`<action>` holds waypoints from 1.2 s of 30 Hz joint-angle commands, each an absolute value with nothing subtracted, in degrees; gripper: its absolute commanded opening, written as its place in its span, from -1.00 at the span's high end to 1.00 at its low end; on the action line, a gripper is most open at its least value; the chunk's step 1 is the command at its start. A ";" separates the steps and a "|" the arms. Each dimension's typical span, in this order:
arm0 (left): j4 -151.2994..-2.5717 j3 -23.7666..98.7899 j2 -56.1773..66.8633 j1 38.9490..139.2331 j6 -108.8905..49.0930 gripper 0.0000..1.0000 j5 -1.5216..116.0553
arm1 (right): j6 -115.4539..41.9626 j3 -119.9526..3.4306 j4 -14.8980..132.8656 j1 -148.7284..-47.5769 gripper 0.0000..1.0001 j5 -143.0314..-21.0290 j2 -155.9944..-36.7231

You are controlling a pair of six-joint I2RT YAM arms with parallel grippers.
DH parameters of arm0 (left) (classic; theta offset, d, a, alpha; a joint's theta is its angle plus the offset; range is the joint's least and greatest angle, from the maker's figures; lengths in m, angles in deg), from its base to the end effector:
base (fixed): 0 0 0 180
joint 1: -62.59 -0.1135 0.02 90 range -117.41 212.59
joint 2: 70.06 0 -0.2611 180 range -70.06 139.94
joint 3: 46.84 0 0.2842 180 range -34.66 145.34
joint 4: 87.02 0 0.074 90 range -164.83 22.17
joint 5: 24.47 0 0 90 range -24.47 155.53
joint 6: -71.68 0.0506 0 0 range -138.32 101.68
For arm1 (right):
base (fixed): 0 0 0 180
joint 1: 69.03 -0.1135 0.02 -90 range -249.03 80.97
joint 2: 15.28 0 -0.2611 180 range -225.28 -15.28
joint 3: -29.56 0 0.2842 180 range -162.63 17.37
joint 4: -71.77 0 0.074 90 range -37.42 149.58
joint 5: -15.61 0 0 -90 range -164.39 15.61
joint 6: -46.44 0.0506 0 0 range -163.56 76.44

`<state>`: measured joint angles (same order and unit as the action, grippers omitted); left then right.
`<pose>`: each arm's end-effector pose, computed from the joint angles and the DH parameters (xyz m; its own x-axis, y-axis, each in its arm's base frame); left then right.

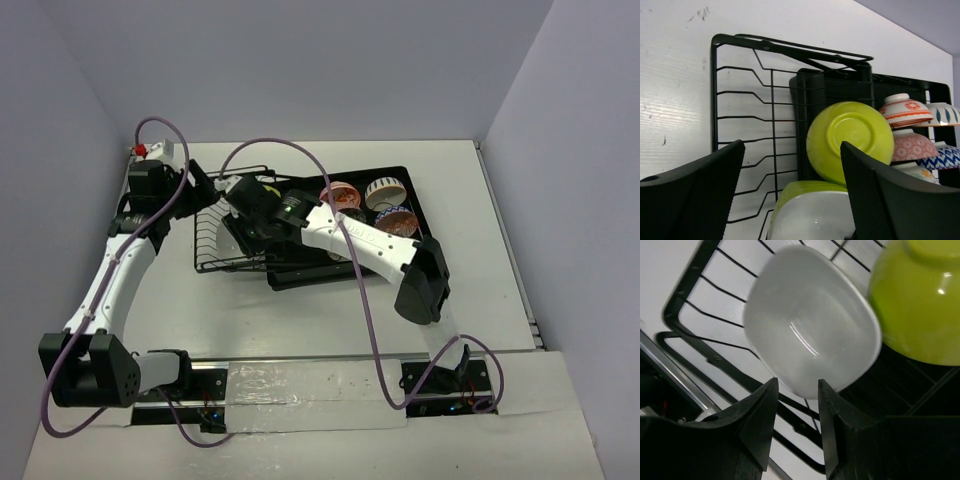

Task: Load the bowls into the dish rack
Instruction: Pick up the bowl from the dish rack.

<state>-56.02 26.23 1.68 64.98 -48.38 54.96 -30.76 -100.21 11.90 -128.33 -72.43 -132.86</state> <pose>0.3292 -0.0230 0.3068 -0.5284 -0.4708 -0.7065 -0.0744 0.8547 -0.5138 0.2581 0.4312 0.3128 -0.5559 -0.5025 -0.6621 -0.7429 0.6577 0.1245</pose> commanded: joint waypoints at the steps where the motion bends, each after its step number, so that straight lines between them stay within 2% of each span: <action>1: -56.99 27.66 -3.60 65.23 -46.71 -0.44 51.47 | -29.24 -96.19 18.18 -126.77 0.10 -72.19 -124.36; 4: -57.96 25.90 -5.72 65.23 -45.92 -0.13 50.85 | -28.80 -92.85 20.11 -125.72 0.10 -73.33 -121.11; 14: -58.84 23.70 -6.96 65.23 -45.13 0.08 49.01 | -29.15 -88.10 21.00 -125.01 0.10 -73.42 -117.14; 16: -59.10 23.18 -5.82 65.23 -44.78 0.27 48.92 | -29.15 -87.57 21.43 -124.84 0.10 -74.12 -117.14; 19: -60.41 21.16 -5.20 65.23 -44.78 0.38 48.04 | -29.15 -87.39 21.35 -124.84 0.10 -74.04 -118.37; 25: -61.30 19.75 -4.94 65.23 -44.60 0.29 47.86 | -28.97 -87.30 21.26 -124.57 0.10 -74.04 -120.57; 36: -61.03 19.92 -1.16 65.23 -43.72 0.31 45.84 | -28.88 -87.48 22.84 -122.47 0.11 -76.41 -123.73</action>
<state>-59.32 19.58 -1.86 65.09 -45.02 47.38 -29.28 -87.18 20.23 -123.44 -75.21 -122.58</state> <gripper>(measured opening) 0.347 0.444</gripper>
